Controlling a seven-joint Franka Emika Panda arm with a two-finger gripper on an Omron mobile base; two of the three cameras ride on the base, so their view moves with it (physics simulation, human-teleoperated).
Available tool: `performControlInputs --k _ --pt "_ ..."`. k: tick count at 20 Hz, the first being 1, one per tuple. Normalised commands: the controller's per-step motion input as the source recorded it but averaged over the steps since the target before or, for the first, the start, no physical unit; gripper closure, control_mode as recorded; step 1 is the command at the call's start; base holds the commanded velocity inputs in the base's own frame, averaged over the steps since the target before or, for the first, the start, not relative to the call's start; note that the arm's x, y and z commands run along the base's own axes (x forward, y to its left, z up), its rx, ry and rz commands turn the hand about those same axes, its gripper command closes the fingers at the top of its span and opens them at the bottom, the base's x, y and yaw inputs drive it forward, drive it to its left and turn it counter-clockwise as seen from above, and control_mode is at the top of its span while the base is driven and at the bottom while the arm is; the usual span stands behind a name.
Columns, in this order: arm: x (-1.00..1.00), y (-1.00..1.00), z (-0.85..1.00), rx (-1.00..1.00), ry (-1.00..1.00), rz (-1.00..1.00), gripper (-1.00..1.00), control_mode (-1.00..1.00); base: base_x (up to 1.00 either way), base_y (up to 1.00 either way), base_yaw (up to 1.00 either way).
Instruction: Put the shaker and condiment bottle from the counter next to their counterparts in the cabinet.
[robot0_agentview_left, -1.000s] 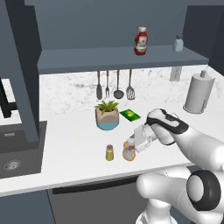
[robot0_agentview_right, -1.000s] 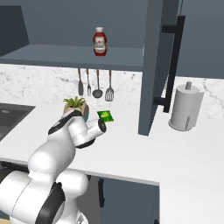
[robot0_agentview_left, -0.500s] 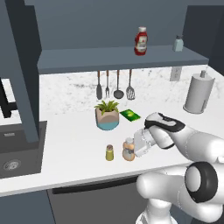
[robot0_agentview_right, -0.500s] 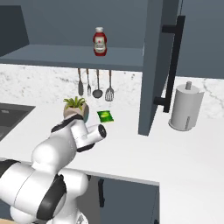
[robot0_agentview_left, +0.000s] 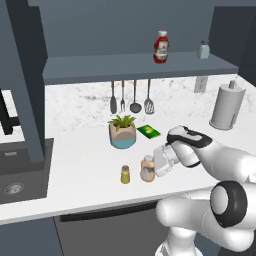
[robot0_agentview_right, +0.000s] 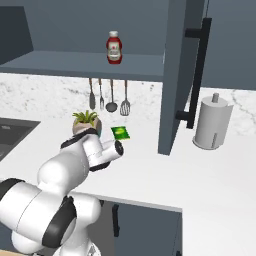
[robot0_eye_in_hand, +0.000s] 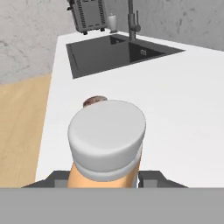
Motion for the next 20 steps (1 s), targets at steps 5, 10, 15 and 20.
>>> performControlInputs --k 5,10,15,20 --pt "-0.04 0.10 0.79 0.00 -0.01 -0.11 1.00 -1.00 0.00 0.00 0.00" --pt "-0.03 0.14 0.91 0.00 -0.02 -0.15 1.00 -1.00 0.00 0.00 0.00" --pt "-0.19 0.07 0.85 0.00 -0.01 -0.15 1.00 -1.00 0.00 0.00 0.00" --pt "-0.20 0.00 0.79 0.00 0.00 -0.14 1.00 -1.00 0.00 0.00 0.00"
